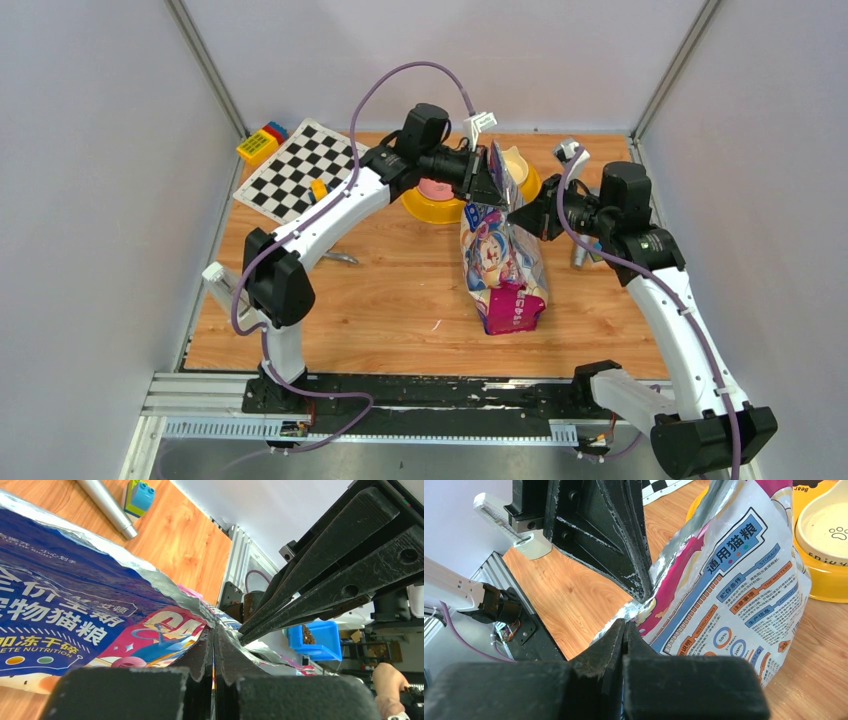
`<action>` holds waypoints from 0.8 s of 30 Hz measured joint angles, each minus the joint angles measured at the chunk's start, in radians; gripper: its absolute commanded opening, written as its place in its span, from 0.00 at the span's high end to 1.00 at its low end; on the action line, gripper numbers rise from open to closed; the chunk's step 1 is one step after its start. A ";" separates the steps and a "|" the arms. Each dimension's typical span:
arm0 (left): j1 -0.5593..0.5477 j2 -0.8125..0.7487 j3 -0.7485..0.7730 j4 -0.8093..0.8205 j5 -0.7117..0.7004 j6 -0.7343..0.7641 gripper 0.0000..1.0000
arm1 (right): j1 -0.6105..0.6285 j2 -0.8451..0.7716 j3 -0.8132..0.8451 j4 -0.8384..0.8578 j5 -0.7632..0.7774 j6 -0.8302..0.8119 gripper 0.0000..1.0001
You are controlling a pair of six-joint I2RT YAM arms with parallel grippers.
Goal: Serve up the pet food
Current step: Open the pet food bag at the center of the board.
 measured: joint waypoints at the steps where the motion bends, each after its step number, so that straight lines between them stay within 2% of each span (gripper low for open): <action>1: 0.000 0.000 0.000 0.000 -0.002 0.000 1.00 | -0.001 0.000 0.000 0.000 0.003 0.002 1.00; 6: -0.003 0.000 0.001 -0.015 -0.047 0.003 1.00 | 0.003 0.000 0.008 -0.009 0.043 0.001 1.00; 11: -0.014 0.000 0.013 -0.048 -0.115 0.003 1.00 | 0.058 0.002 0.041 -0.053 0.160 -0.030 0.78; 15: -0.023 -0.001 0.018 -0.069 -0.154 0.005 1.00 | 0.103 0.026 0.076 -0.097 0.249 -0.060 0.71; 18: -0.031 -0.001 0.021 -0.084 -0.187 0.011 1.00 | 0.136 0.059 0.101 -0.121 0.303 -0.083 0.77; 20: -0.035 -0.001 0.024 -0.097 -0.208 0.017 1.00 | 0.158 0.073 0.108 -0.129 0.335 -0.098 0.95; 21: -0.037 -0.001 0.026 -0.103 -0.218 0.020 1.00 | 0.172 0.079 0.111 -0.132 0.352 -0.107 1.00; 24: -0.039 -0.001 0.027 -0.120 -0.243 0.031 1.00 | 0.204 0.084 0.114 -0.136 0.406 -0.133 1.00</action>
